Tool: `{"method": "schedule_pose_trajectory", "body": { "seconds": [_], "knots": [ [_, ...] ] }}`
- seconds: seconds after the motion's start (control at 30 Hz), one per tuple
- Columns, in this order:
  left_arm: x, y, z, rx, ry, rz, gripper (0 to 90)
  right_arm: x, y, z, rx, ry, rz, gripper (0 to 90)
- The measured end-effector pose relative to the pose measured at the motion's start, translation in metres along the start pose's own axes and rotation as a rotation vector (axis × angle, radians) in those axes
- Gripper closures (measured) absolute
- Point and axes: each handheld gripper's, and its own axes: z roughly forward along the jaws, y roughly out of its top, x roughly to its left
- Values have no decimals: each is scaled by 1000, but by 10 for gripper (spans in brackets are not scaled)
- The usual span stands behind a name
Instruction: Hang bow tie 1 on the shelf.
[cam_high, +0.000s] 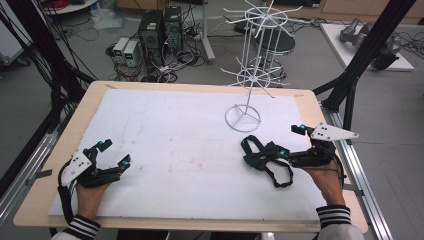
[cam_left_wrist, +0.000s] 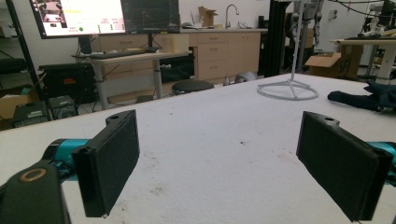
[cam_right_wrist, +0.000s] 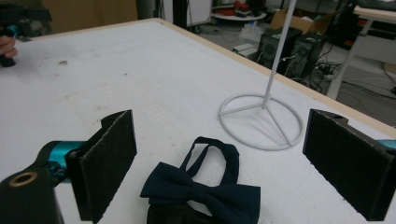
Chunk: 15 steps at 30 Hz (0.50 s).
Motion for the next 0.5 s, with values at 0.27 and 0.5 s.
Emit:
{"method": "schedule_pose_trajectory", "body": {
  "seconds": [0.27,0.5],
  "knots": [
    [0,0,0,0,-1,3,137,-2,14,8,58,43,-52,90],
    [0,0,0,1,-1,3,137,-9,20,15,130,79,-97,90]
  ]
}}
